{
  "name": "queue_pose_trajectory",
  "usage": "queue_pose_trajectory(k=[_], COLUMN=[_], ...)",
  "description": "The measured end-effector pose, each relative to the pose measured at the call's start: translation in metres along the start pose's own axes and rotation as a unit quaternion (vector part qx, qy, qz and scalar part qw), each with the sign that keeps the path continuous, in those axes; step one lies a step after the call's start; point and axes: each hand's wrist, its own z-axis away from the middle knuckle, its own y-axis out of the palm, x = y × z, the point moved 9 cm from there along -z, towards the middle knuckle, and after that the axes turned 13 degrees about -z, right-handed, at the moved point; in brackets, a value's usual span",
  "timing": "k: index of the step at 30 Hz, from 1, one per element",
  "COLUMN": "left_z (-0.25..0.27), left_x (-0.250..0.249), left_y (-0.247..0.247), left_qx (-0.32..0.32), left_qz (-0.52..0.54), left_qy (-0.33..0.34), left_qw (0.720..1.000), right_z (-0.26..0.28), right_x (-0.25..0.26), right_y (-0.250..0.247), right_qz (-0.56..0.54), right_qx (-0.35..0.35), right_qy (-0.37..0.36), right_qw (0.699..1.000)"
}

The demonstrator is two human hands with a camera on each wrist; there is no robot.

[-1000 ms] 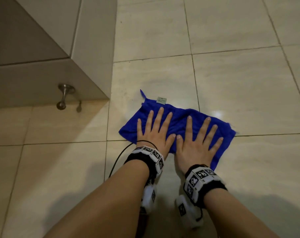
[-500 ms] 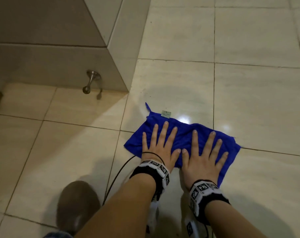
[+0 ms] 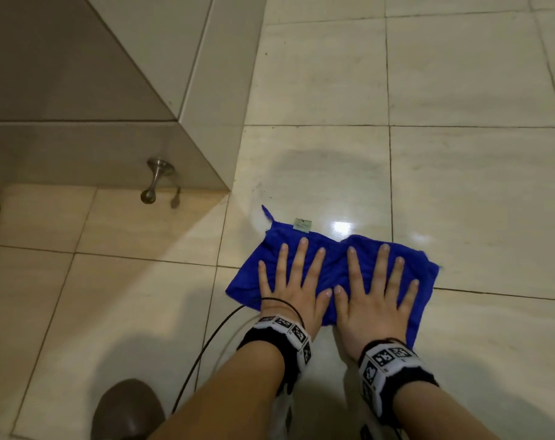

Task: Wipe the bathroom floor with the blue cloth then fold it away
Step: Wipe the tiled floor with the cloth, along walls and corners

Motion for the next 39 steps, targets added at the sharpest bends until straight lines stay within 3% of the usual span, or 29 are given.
queue_pose_trajectory(k=[7, 12, 25, 32, 39], left_z=[-0.058, -0.073, -0.134, -0.109, -0.004], left_x=[0.006, 0.011, 0.043, 0.055, 0.069], left_y=[-0.022, -0.030, -0.048, -0.041, -0.005], left_qx=[0.037, 0.018, 0.012, 0.025, 0.005], left_qz=[-0.038, -0.029, 0.012, 0.053, 0.015], left_qy=[0.005, 0.000, -0.013, -0.058, -0.065], left_qw=[0.999, 0.999, 1.000, 0.997, 0.998], right_z=[-0.049, -0.076, -0.143, -0.130, -0.018], right_x=[0.007, 0.013, 0.036, 0.041, 0.050], right_y=[-0.010, -0.017, -0.031, -0.026, 0.001], right_qz=[-0.017, -0.007, 0.010, 0.010, -0.009], right_qx=[0.019, 0.049, 0.030, 0.037, 0.040], right_qy=[0.012, 0.001, -0.025, -0.041, -0.069], right_qw=[1.000, 0.999, 0.999, 0.998, 0.997])
